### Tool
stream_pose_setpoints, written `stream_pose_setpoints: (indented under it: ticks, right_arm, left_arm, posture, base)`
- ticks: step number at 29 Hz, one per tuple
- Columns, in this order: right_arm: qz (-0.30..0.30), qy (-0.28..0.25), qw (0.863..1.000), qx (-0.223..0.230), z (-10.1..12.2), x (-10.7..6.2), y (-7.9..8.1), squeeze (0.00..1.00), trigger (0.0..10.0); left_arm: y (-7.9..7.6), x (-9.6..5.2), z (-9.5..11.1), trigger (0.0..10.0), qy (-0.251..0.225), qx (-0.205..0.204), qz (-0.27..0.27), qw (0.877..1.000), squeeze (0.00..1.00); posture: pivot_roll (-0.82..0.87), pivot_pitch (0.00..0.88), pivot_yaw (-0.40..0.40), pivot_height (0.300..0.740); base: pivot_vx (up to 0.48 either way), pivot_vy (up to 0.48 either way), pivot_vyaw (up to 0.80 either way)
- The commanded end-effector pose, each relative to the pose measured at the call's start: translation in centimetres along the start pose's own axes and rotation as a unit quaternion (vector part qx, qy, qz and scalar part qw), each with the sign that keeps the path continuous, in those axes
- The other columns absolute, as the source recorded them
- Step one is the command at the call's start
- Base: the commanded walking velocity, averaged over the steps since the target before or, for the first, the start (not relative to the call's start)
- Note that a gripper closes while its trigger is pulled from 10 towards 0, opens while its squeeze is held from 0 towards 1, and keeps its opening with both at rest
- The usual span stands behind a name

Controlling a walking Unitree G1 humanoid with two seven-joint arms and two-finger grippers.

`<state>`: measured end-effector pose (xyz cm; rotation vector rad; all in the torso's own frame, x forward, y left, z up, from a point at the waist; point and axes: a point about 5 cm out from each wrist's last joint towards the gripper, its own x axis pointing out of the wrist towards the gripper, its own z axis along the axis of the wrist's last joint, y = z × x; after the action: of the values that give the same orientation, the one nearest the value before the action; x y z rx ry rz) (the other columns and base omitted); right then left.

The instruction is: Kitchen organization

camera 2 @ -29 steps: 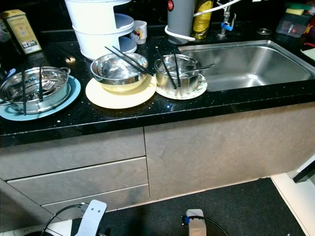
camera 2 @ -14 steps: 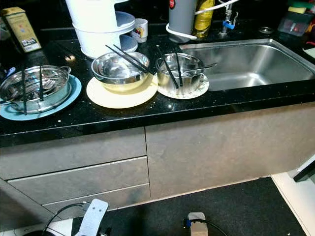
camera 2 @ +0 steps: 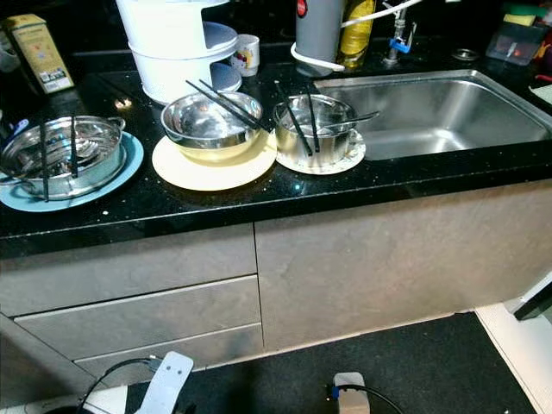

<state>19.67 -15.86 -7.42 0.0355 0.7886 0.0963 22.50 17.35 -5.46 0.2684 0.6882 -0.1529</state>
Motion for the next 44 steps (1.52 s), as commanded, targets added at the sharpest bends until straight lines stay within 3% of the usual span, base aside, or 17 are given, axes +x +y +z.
stream_pose_setpoints:
  ticks: [1, 4, 7, 11, 15, 17, 20, 24, 28, 36, 44]
  right_arm:
    - [-0.004, 0.013, 1.000, 0.009, -1.0, -0.3, -0.1, 0.00, 10.0]
    - [-0.003, 0.015, 1.000, 0.007, -1.0, -0.4, -0.4, 0.00, 10.0]
    - [-0.023, 0.013, 0.999, 0.032, -0.7, -0.3, -0.9, 0.00, 10.0]
    - [-0.006, -0.007, 1.000, 0.024, 0.3, 0.1, 0.2, 0.00, 10.0]
    - [0.003, -0.034, 0.999, 0.016, 2.2, 0.6, 0.2, 0.00, 10.0]
    - [0.004, -0.040, 0.999, 0.010, 2.8, 0.7, 0.0, 0.00, 10.0]
    - [-0.021, -0.062, 0.997, 0.032, 4.8, 0.9, -1.6, 0.00, 10.0]
    - [-0.021, -0.056, 0.998, 0.013, 5.1, 0.9, -2.4, 0.00, 10.0]
    - [-0.033, -0.052, 0.998, 0.026, 5.0, 0.9, -2.5, 0.00, 10.0]
    - [-0.020, -0.031, 0.999, 0.032, 3.0, 0.8, -0.6, 0.00, 10.0]
    - [-0.028, -0.047, 0.997, 0.052, 2.7, 0.6, -0.7, 0.00, 10.0]
  left_arm:
    - [0.4, -0.3, -1.3, 10.0, 0.028, -0.016, 0.015, 0.999, 0.00]
    - [0.5, -0.3, -1.4, 10.0, 0.031, -0.023, 0.023, 0.999, 0.00]
    - [0.4, -0.3, -1.1, 10.0, 0.022, -0.022, 0.024, 0.999, 0.00]
    - [1.0, -0.6, -1.6, 10.0, 0.021, -0.011, 0.033, 0.999, 0.00]
    - [0.7, 0.1, 0.5, 10.0, -0.010, -0.020, 0.030, 0.999, 0.00]
    - [0.7, 0.3, 1.2, 10.0, -0.019, -0.026, 0.032, 0.999, 0.00]
    - [0.3, 0.8, 2.4, 10.0, -0.023, -0.022, 0.026, 0.999, 0.00]
    - [-0.1, 1.0, 2.8, 10.0, -0.019, -0.024, 0.036, 0.999, 0.00]
    - [0.0, 0.8, 2.4, 10.0, -0.018, -0.024, 0.039, 0.999, 0.00]
    - [0.8, 0.0, 0.0, 10.0, 0.012, -0.024, 0.039, 0.999, 0.00]
    - [0.4, 0.0, -0.2, 10.0, 0.015, 0.017, 0.016, 1.000, 0.00]
  posture:
    - [-0.05, 0.189, -0.001, 0.740]
    - [-0.03, 0.160, -0.014, 0.740]
    - [-0.01, 0.212, -0.021, 0.740]
    - [-0.05, 0.220, -0.002, 0.740]
    - [-0.07, 0.235, -0.016, 0.740]
    - [-0.07, 0.240, -0.018, 0.740]
    - [-0.08, 0.244, -0.039, 0.740]
    - [-0.07, 0.254, -0.034, 0.740]
    - [-0.08, 0.264, -0.023, 0.740]
    - [-0.05, 0.289, 0.010, 0.740]
    - [-0.07, 0.265, 0.032, 0.740]
  base:
    - [0.000, 0.000, 0.00]
    - [0.000, 0.000, 0.00]
    - [0.000, 0.000, 0.00]
    - [0.000, 0.000, 0.00]
    - [0.000, 0.000, 0.00]
    - [0.000, 0.000, 0.00]
    - [0.000, 0.000, 0.00]
    - [0.000, 0.000, 0.00]
    - [0.000, 0.000, 0.00]
    - [0.000, 0.000, 0.00]
    - [0.000, 0.000, 0.00]
